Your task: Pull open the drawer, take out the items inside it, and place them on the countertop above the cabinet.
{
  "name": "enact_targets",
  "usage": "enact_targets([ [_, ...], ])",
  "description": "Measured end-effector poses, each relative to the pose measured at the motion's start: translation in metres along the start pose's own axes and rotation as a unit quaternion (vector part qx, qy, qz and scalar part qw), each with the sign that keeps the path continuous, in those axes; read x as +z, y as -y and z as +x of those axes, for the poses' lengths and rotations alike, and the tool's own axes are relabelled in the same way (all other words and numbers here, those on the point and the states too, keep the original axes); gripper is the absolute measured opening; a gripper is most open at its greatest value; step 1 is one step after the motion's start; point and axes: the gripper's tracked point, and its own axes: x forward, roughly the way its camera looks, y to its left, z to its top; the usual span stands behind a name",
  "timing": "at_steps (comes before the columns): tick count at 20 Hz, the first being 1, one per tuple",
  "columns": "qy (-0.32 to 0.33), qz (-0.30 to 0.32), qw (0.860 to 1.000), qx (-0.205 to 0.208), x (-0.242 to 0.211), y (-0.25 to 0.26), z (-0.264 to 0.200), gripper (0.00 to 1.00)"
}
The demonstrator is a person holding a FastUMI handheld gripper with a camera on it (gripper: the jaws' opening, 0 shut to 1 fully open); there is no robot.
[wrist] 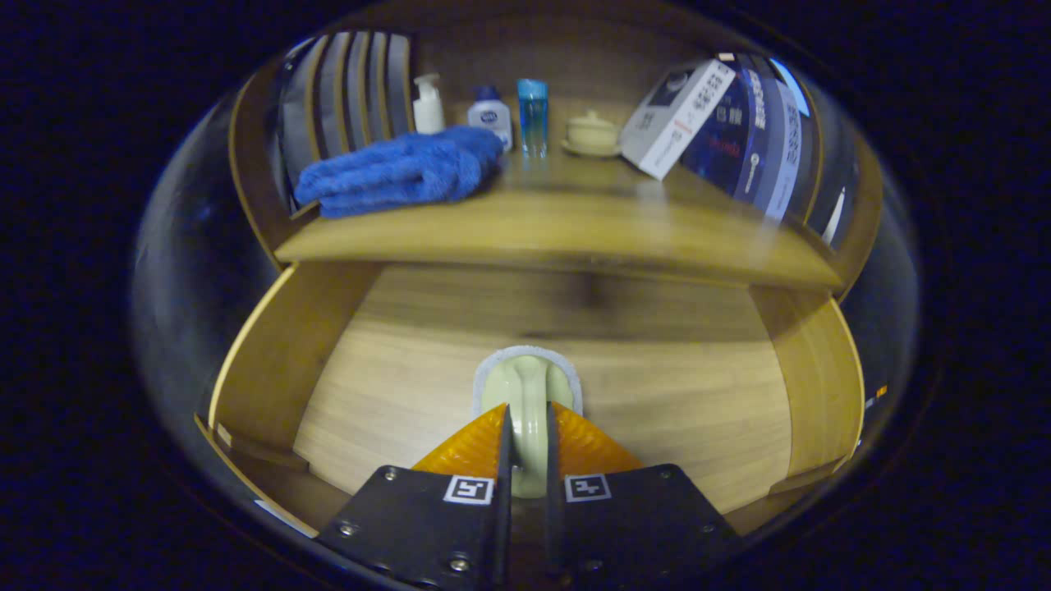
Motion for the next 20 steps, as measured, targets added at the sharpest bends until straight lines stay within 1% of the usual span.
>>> enact_targets([
  [3,0.057,-0.009,0.998,0.006,0.014,-0.005,-0.017,0.17],
  [4,0.071,-0.001,0.997,0.004,0.018,-0.004,-0.024,0.17],
  [7,0.115,0.039,0.992,0.023,0.036,-0.008,-0.046,0.17],
  [9,0.136,0.046,0.989,0.028,0.046,-0.004,-0.062,0.17],
  [15,0.201,0.043,0.978,0.022,0.089,0.012,-0.102,0.17],
  [17,0.214,0.046,0.976,0.006,0.109,0.025,-0.102,0.17],
  [20,0.208,0.061,0.976,-0.016,0.129,0.042,-0.090,0.18],
])
